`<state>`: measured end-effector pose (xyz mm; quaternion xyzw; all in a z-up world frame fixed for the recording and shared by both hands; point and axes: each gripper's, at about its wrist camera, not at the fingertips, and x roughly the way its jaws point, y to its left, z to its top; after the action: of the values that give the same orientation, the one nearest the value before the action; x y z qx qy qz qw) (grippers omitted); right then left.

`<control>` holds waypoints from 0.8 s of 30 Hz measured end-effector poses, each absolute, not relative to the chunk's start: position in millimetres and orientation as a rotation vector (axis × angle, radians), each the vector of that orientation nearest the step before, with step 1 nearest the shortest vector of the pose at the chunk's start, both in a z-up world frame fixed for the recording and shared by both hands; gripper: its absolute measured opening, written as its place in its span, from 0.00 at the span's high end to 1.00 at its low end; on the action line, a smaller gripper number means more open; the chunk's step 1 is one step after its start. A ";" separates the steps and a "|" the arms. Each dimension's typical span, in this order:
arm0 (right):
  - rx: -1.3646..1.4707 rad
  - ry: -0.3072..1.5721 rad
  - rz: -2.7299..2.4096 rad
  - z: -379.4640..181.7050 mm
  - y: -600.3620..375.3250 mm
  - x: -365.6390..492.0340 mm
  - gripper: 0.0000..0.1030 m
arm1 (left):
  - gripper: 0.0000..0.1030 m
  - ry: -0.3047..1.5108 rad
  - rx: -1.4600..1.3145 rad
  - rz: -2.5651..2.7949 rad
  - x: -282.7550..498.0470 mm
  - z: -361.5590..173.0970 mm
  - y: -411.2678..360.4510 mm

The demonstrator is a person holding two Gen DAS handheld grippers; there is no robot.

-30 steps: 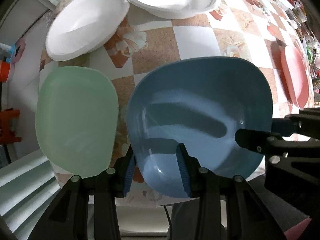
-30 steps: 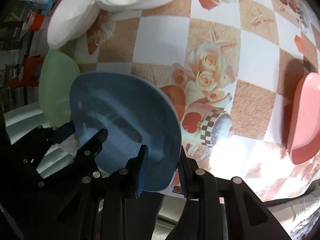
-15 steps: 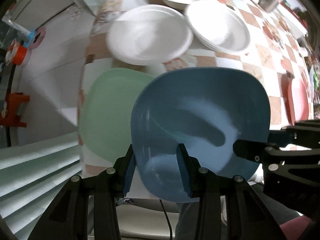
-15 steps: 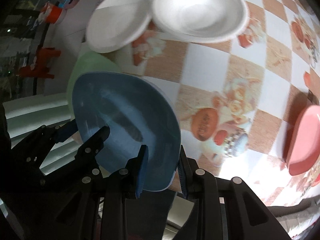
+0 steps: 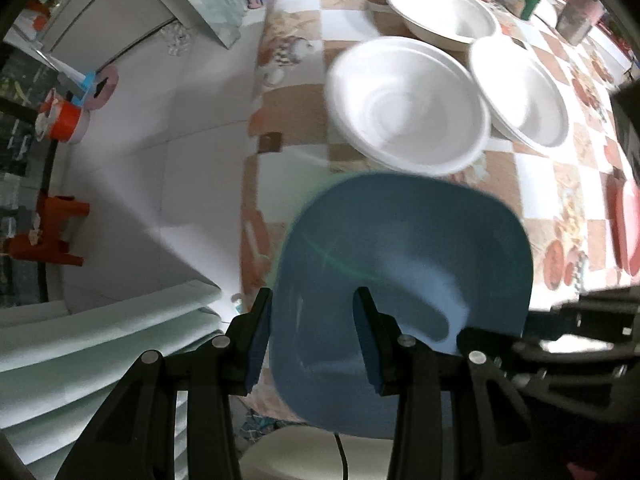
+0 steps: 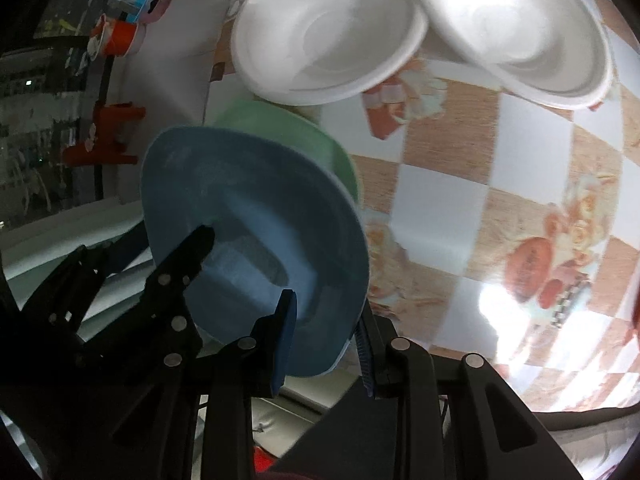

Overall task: Organize plates and bowls
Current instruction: 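Lift the blue plate with both grippers and carry it over the green plate, then lower the blue plate onto the green plate and open both grippers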

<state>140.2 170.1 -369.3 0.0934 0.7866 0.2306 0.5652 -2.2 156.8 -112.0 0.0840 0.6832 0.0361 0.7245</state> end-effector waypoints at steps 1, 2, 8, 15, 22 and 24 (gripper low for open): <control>0.224 1.852 0.542 -369.1 171.5 142.5 0.70 | 0.58 1.507 0.187 0.085 0.3 -114.1 159.6; 0.234 1.857 0.540 -371.3 173.0 142.7 0.70 | 0.58 1.508 0.187 0.091 2.1 -115.0 161.4; 0.288 1.870 0.498 -381.1 173.1 145.8 0.70 | 0.58 1.524 0.167 0.096 13.1 -129.3 168.6; 0.281 1.841 0.472 -381.0 162.1 152.9 0.69 | 0.51 1.517 0.160 0.100 18.9 -136.2 171.1; 0.233 1.814 0.502 -367.0 152.8 147.2 0.41 | 0.36 1.517 0.155 0.117 11.2 -128.6 177.7; 0.204 1.799 0.521 -360.5 147.2 145.3 0.36 | 0.36 1.504 0.141 0.101 5.4 -120.8 174.9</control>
<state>145.3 147.2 -360.5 0.0877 0.7724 0.2238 0.5879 5.4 174.9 -120.8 0.0641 0.6823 0.0458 0.7268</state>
